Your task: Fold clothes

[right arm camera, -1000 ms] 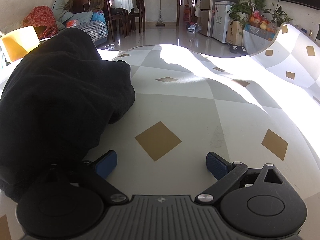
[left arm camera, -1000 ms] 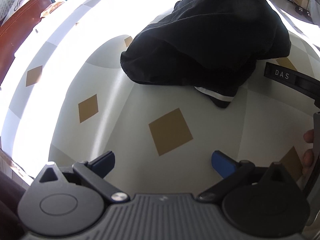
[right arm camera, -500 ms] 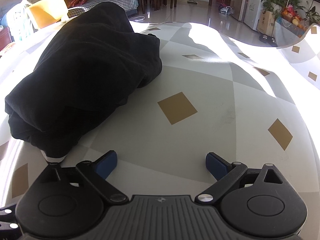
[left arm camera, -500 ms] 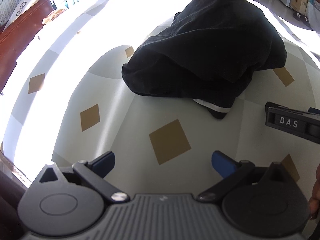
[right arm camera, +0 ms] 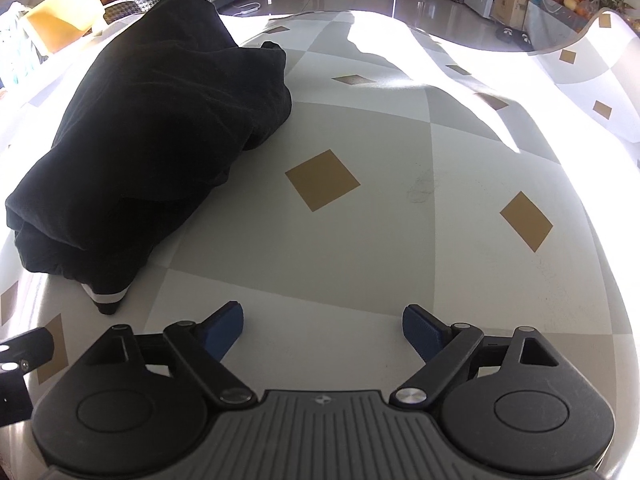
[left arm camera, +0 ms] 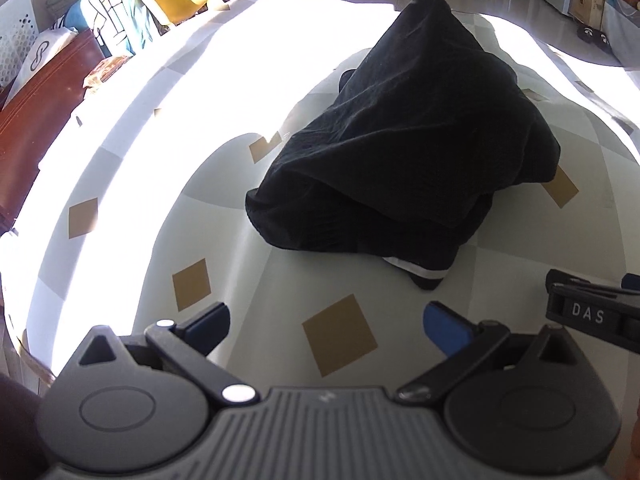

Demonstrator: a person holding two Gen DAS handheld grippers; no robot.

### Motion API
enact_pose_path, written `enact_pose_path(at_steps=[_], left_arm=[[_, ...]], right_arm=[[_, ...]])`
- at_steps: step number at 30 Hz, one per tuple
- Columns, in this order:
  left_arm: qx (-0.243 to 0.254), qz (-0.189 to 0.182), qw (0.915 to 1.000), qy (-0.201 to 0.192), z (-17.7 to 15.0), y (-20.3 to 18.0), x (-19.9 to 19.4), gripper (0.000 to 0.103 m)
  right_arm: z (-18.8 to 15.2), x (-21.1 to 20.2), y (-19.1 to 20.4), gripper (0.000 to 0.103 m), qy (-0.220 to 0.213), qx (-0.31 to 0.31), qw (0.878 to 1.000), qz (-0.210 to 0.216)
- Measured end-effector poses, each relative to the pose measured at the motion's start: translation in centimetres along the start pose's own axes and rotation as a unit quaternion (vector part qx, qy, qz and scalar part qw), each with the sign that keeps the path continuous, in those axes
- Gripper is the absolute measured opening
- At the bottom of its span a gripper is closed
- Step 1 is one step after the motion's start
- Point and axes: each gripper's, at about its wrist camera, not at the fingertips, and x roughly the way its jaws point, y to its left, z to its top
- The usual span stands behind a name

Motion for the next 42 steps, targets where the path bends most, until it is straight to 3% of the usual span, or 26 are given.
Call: enact_pose_path(at_steps=[3,6,10,17,27,33,42], left_arm=[[0.009,0.002,0.9999,-0.008,0.1,-2.0,-2.8,0.103],[0.012,-0.001,0.9997,-0.021,-0.6,0.1,-4.9,0.103],[0.01,-0.007,0.9994,-0.031,3.7,1.6,-0.5,0.103],[0.011,-0.001,0.9989,-0.045,7.3,1.3,1.2,0.103],[-0.022,0.006,0.9994,-0.026,8.0,1.1,4.7,0.103],[-0.018,0.01,0.9998,0.004,7.6,0.5,7.0,0.103],[-0.007,0.01,0.9999,0.012,6.8,-0.4,8.1,0.103]], right_arm=[[0.5,-0.7,-0.4,0.086,-0.008,0.003,1.0,-0.01],[0.8,-1.3,-0.5,0.086,-0.017,-0.002,1.0,-0.018],[1.1,-1.4,-0.2,0.086,-0.011,-0.02,1.0,-0.02],[2.0,-1.9,-0.1,0.086,-0.012,-0.042,0.999,-0.016],[2.9,-1.8,-0.2,0.081,-0.014,-0.048,0.999,-0.016],[3.4,-1.7,-0.7,0.079,-0.016,-0.038,0.999,-0.023],[3.8,-1.3,-1.4,0.077,-0.015,-0.023,0.999,-0.03]])
